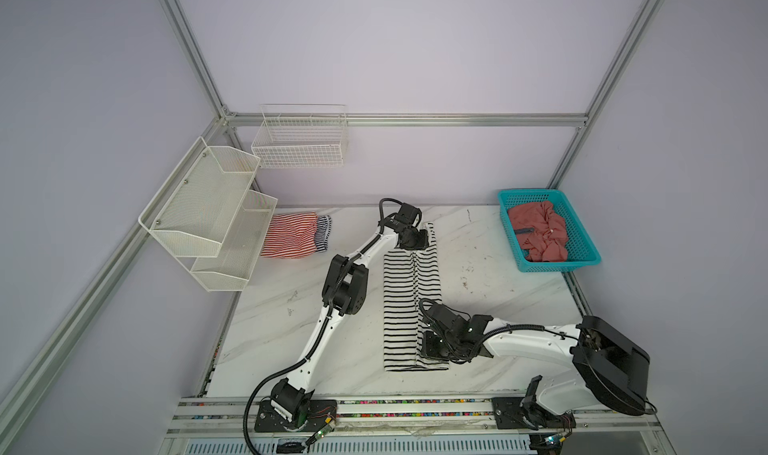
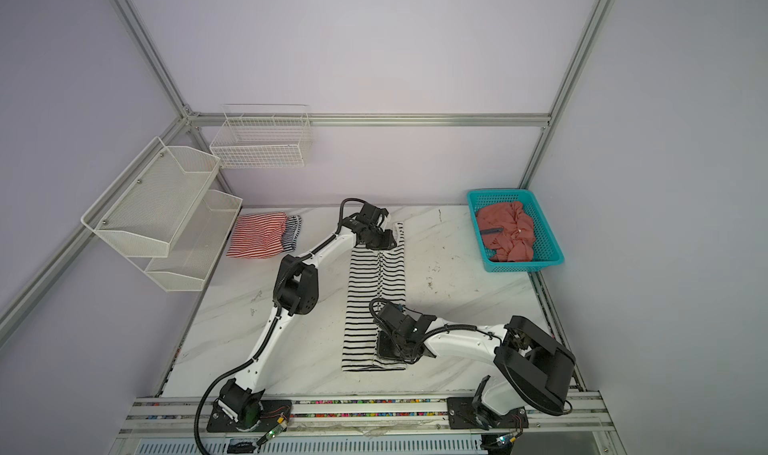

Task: Fold and stack the tank tops
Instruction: 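Rotate the tank top lengthwise, dragging the right gripper toward the robot, then bring the left gripper beside the right gripper at the near hem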

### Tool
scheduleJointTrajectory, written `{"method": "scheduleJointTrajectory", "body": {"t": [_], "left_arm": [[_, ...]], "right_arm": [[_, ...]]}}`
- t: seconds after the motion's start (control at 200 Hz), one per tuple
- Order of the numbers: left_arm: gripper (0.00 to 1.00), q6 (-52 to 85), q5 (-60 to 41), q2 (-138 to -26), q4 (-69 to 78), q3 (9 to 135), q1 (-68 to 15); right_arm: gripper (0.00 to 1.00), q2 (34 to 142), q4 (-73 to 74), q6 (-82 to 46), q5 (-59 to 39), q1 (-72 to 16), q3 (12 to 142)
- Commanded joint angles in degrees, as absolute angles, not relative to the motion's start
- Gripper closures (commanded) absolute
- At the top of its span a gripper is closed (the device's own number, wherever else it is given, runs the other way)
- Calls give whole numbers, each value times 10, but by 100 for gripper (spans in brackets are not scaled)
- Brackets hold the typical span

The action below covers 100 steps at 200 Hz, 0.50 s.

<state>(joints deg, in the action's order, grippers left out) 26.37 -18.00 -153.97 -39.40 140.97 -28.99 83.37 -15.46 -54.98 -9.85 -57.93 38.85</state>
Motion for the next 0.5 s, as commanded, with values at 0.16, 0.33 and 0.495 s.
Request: {"method": "scheduleJointTrajectory", "body": {"t": [0.16, 0.33, 0.495], "left_arm": [[67, 282, -160, -1480, -366, 1381, -286], [67, 288, -150, -1397, -340, 1342, -287], [67, 278, -105, -1270, -314, 1223, -287]], "right_arm": [[74, 838, -217, -566, -62, -592, 423], [72, 819, -250, -546, -33, -592, 466], [70, 803, -296, -542, -10, -592, 489]]}}
